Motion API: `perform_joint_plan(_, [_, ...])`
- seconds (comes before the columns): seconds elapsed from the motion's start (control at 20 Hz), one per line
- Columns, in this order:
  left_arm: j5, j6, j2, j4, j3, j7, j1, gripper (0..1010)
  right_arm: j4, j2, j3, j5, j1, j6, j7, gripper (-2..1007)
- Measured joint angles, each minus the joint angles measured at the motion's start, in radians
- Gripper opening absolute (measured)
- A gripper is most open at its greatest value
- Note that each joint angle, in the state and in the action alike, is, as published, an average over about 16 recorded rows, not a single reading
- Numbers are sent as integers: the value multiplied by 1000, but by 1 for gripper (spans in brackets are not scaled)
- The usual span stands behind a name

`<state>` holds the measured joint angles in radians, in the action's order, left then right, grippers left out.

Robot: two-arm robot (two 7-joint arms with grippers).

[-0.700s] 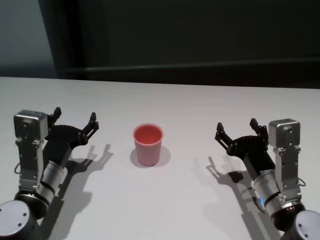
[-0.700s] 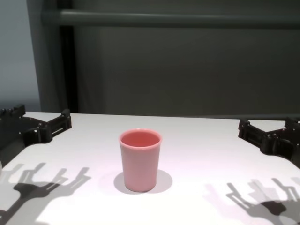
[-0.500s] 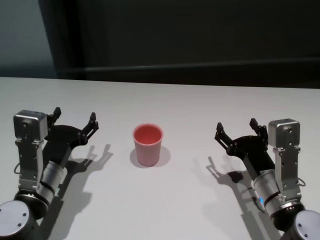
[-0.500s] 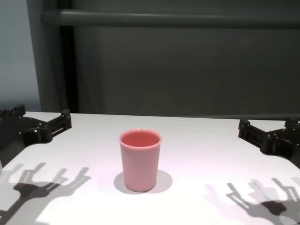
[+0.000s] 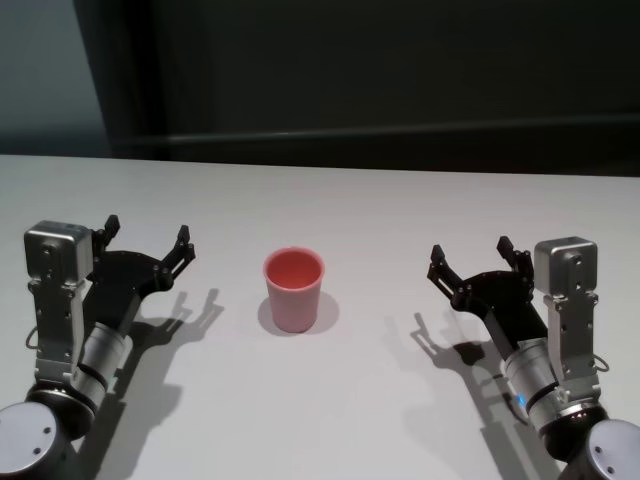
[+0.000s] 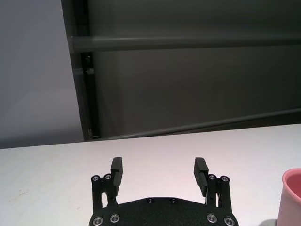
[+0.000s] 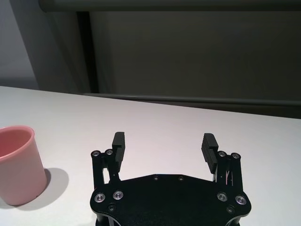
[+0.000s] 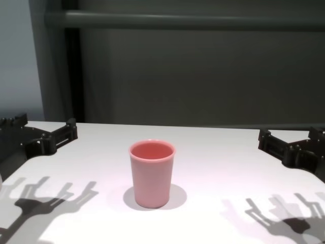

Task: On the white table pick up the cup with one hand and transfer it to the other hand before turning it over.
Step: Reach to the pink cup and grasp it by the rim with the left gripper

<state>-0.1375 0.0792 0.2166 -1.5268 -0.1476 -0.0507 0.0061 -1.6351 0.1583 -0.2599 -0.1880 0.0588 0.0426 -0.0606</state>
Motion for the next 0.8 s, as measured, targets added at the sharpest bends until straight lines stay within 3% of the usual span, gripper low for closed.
perform_joint_plan(0.8, [0, 0, 0, 0, 0, 0, 0, 1001, 0, 0, 0, 0, 0, 0, 0, 1002])
